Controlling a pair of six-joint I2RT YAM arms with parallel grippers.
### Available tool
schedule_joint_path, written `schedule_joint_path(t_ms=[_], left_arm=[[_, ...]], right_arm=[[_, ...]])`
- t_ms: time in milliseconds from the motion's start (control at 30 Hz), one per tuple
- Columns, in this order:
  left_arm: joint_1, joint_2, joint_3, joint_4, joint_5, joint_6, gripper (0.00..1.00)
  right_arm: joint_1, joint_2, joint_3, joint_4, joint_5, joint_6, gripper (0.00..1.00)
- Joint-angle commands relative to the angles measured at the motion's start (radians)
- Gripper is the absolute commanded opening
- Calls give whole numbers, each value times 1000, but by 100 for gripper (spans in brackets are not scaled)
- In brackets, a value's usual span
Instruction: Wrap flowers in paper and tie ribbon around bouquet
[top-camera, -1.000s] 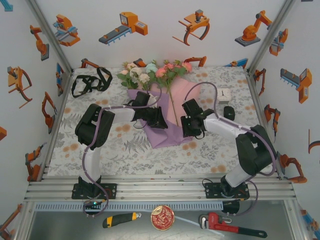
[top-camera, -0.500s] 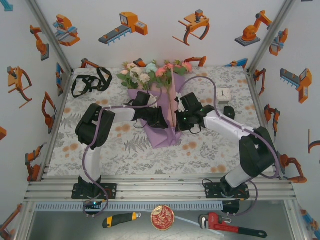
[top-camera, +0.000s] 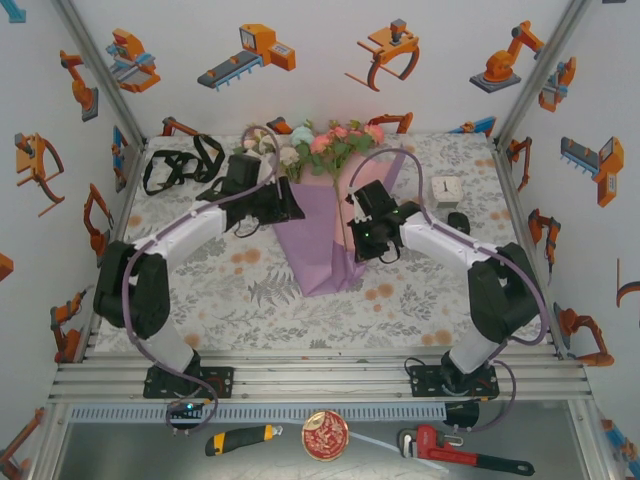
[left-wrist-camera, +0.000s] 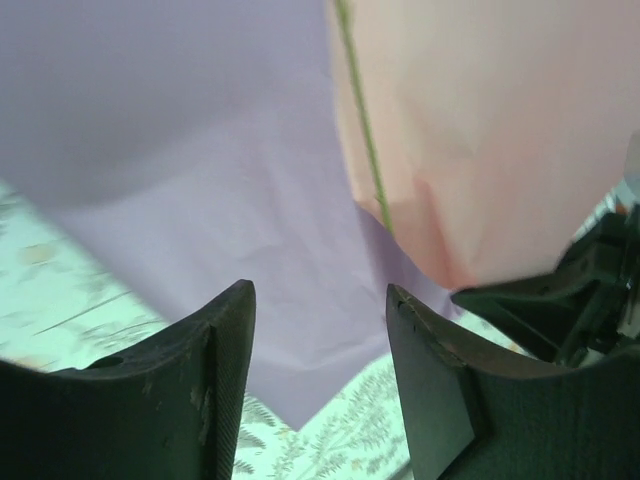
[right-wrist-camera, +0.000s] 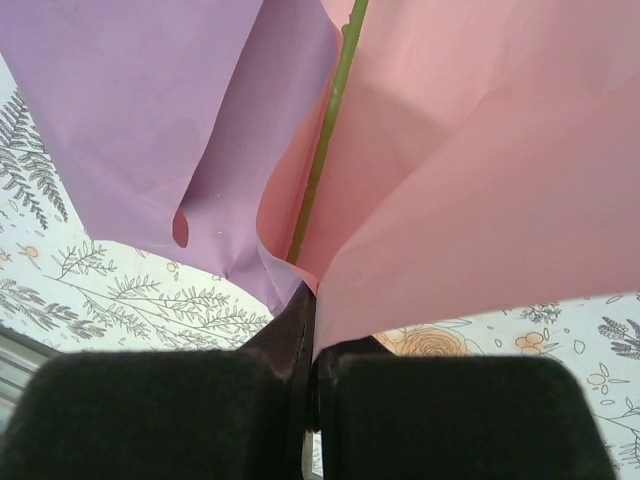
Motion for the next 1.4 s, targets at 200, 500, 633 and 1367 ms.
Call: schedule_joint_path(t_ms=[200, 500, 633, 1367], left_arm=[[80, 57, -138, 19, -1, -78, 56], [68, 152, -132, 114, 66, -139, 51], [60, 176, -130, 141, 87, -161, 47], [67, 128, -155, 95, 56, -250, 45]], right_arm=[[5, 8, 95, -32, -72, -14, 31], [5, 62, 175, -59, -161, -26, 11], [12, 92, 216, -41, -264, -48, 12], [45, 319, 208, 240, -527, 18, 11]])
